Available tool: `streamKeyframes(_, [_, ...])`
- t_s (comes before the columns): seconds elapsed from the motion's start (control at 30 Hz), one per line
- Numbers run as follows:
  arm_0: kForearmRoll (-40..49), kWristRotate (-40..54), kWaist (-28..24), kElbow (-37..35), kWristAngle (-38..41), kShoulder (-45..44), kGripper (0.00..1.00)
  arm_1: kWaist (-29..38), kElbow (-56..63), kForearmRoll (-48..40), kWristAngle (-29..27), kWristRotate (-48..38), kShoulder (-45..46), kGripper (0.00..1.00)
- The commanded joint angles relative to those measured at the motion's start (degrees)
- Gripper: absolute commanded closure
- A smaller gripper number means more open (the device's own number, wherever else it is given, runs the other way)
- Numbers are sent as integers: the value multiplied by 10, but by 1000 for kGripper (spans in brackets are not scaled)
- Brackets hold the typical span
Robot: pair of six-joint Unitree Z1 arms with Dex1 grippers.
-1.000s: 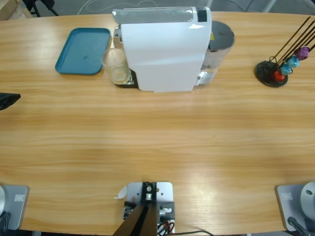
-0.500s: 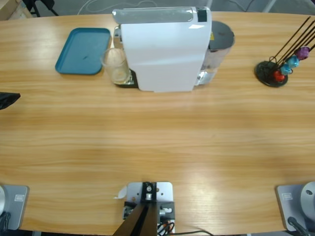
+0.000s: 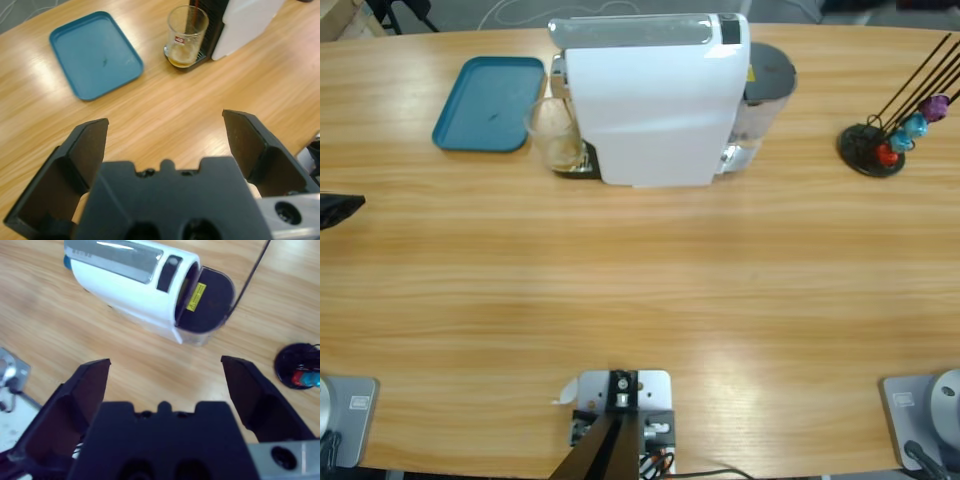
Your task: Pour coffee
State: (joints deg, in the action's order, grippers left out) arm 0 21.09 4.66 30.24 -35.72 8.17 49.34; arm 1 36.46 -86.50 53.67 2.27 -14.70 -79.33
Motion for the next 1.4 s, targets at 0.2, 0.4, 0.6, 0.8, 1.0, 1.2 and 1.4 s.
streamKeyframes(0.2, [37,-24,27,4,28,-36,1,8,367,-112,-113,91,294,0])
streamKeyframes(0.4, [33,-33,34,4,37,-26,0,12,365,-85,-96,125,298,0])
streamKeyframes(0.6, [63,-46,36,-15,35,-14,0,12,376,-87,-97,127,258,0])
streamKeyframes(0.8, [87,-61,39,-29,37,-18,0,11,378,-86,-101,132,262,0])
streamKeyframes(1.0, [127,-55,49,-52,22,-17,0,11,374,-96,-117,133,249,0])
streamKeyframes(1.2, [117,-54,50,-47,26,-9,0,11,375,-103,-130,129,251,0])
streamKeyframes(1.4, [173,-66,52,-76,24,11,0,11,410,-170,-130,122,266,0])
